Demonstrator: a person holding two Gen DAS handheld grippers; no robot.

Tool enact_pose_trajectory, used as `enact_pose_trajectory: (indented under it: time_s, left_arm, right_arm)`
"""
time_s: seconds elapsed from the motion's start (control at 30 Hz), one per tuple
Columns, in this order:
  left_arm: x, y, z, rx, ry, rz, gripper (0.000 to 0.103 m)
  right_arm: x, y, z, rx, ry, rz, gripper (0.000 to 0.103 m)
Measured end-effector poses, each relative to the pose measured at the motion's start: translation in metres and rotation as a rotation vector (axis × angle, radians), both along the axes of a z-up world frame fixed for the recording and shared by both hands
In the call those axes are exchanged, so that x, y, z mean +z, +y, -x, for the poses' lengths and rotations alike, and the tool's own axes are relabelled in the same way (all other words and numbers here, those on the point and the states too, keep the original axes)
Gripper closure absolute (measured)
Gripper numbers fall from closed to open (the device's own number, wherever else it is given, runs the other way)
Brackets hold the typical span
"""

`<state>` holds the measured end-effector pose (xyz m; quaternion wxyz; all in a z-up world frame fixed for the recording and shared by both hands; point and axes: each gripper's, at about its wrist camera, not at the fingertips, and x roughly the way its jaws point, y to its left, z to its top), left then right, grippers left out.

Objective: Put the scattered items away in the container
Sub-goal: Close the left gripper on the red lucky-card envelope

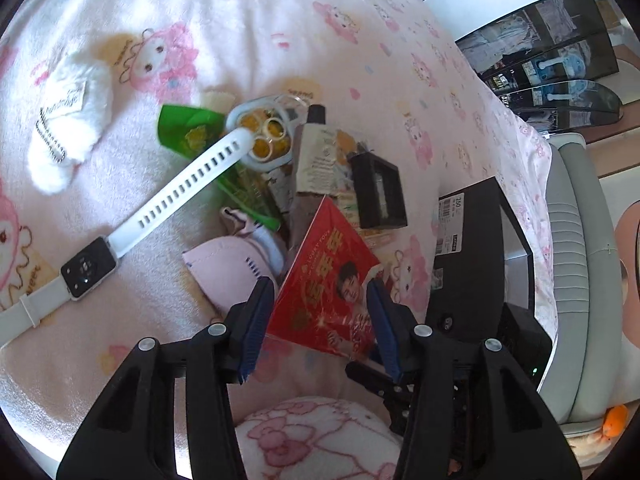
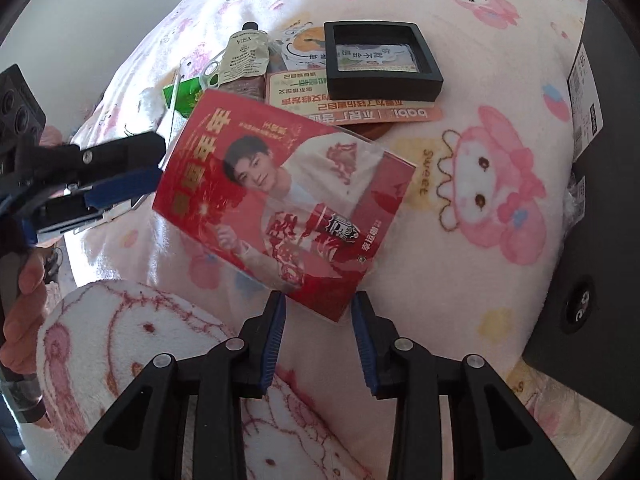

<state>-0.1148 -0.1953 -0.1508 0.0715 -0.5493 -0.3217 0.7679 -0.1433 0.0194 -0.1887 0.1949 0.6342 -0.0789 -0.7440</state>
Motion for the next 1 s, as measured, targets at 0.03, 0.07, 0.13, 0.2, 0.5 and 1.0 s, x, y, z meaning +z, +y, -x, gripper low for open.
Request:
enact_pose_trajectory:
  time_s: [0.03,0.07,0.13,0.2,0.5,1.0]
  left_arm:
    - [0.003,0.0,0.002,0.0,0.004,0.011,0.054]
    - [0.005,0.0,0.003,0.005,-0.003,0.032,0.054]
    - [0.014,-0.004,-0.006,0.019,0.006,0.066,0.054]
    - [0.019,-0.008,-0.017,0.03,0.018,0.063,0.048]
    - [-0.011,-0.011,-0.02,-0.029,-0.057,-0.064,0.049]
    - [-0.012,0.013,0.015,-0.082,-0.063,-0.026,0.066]
  right_arm:
    - [0.002,0.001,-0.001,0.002,0.002,0.006,0.072]
    - [0.005,0.002,-0.003,0.004,0.008,0.003,0.072]
    - [0.01,0.004,-0.005,0.003,0.022,-0.021,0.072]
    - [0.016,0.007,-0.006,-0.009,0.044,-0.06,0.072]
    - [0.021,0.0,0.028,-0.076,0.131,-0.113,0.072]
    - [-0.001,0.018,0.067,-0.144,0.059,0.01,0.057]
